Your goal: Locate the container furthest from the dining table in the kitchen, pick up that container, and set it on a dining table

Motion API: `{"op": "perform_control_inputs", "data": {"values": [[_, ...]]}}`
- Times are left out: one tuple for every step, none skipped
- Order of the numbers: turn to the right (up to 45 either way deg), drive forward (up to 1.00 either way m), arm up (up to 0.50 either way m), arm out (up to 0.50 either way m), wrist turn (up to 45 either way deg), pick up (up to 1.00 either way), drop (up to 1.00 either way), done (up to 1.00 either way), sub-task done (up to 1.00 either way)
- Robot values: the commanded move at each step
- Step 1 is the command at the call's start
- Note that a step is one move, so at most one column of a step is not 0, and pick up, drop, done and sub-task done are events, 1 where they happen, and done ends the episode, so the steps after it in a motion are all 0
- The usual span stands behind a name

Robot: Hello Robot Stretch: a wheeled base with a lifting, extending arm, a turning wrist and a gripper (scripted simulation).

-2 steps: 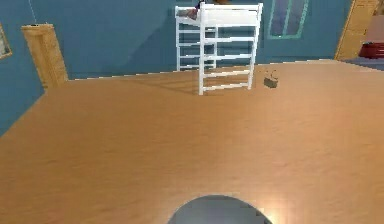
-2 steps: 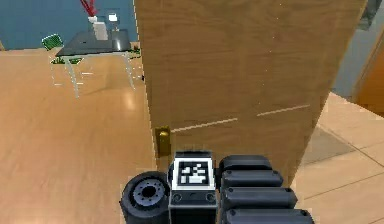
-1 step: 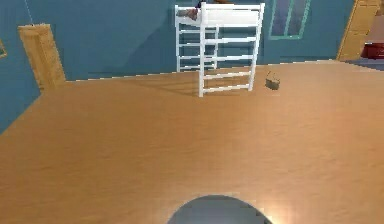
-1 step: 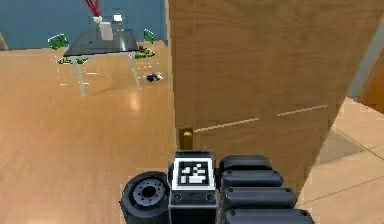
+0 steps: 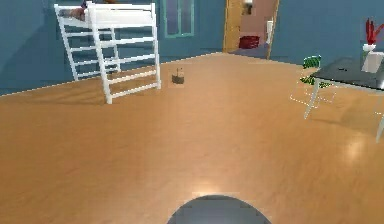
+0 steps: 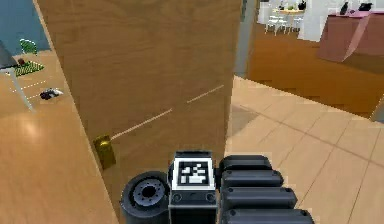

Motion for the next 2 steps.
{"op": "perform_control_inputs", "data": {"values": [[0.0, 0.45, 0.0, 0.0, 0.0, 0.0, 0.0, 0.0, 0.0], [21.0, 0.0, 0.0, 0.0, 0.0, 0.0, 0.0, 0.0, 0.0]]}}
